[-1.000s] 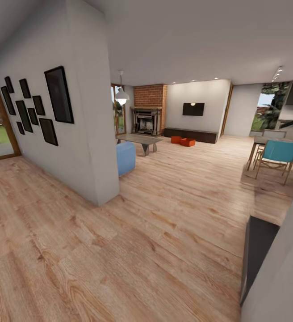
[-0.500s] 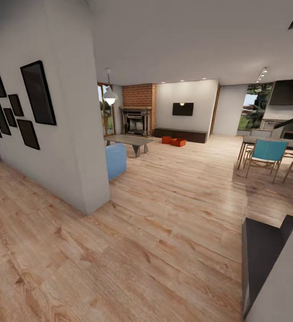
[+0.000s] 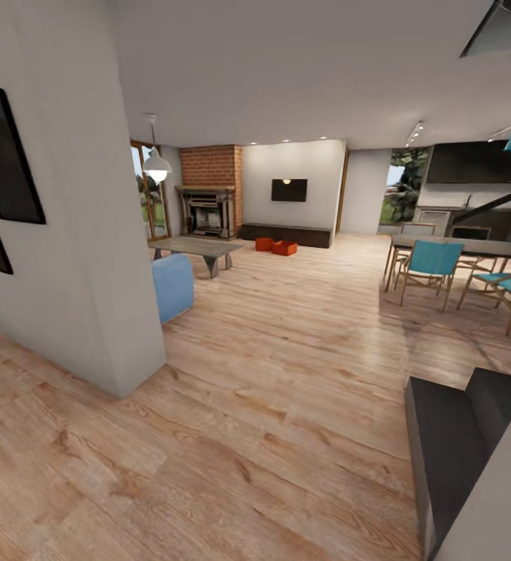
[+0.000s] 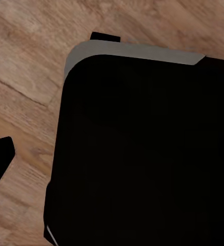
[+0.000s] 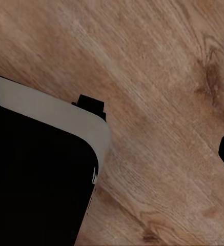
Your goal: Move the two storage containers from the living room to the garage. In the garage, place one container on the floor and stack the other container on top of it (either order is fine).
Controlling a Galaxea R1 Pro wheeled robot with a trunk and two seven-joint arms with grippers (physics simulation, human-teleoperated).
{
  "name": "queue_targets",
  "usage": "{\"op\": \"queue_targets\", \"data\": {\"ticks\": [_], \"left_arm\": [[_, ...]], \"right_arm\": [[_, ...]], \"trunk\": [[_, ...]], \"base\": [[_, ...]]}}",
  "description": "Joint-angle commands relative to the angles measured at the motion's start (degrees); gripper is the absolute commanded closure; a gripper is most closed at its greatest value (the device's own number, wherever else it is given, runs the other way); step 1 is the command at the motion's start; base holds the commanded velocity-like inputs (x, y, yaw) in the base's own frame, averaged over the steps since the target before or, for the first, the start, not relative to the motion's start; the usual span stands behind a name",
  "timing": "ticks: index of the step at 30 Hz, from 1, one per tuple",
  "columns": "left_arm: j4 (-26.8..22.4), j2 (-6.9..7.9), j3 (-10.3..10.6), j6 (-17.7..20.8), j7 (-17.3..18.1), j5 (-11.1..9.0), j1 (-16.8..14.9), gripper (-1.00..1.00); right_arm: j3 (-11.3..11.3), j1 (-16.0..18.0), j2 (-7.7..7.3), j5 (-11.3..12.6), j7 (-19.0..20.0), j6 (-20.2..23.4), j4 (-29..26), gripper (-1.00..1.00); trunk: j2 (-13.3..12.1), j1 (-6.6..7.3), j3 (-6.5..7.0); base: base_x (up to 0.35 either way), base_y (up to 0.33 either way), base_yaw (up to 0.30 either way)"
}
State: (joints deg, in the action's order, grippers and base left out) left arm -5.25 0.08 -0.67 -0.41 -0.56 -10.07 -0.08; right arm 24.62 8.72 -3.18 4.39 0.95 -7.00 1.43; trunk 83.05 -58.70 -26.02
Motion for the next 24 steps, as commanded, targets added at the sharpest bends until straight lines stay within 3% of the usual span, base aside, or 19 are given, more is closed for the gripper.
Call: {"op": "queue_targets", "data": {"ticks": [1,8,24], "left_arm": [[0.0,-0.04,0.0,-0.1,-0.1,-0.3,0.0,-1.0],[0.0,-0.12,0.0,-0.1,-0.1,-0.3,0.0,-1.0],[0.0,-0.17,0.0,0.1,-0.1,-0.4,0.0,-1.0]], "right_arm": [[0.4,0.1,0.01,0.5,0.1,-0.3,0.2,-1.0],[0.4,0.1,0.01,0.4,0.1,-0.4,0.2,-1.0],[0.7,0.1,-0.25,0.1,0.2,-0.6,0.2,-1.0]], "trunk": [[0.0,-0.03,-0.06],[0.0,-0.03,-0.06],[0.0,-0.03,-0.06]], "base": [[0.318,0.185,-0.245],[0.316,0.188,-0.181],[0.314,0.191,-0.011]]}}
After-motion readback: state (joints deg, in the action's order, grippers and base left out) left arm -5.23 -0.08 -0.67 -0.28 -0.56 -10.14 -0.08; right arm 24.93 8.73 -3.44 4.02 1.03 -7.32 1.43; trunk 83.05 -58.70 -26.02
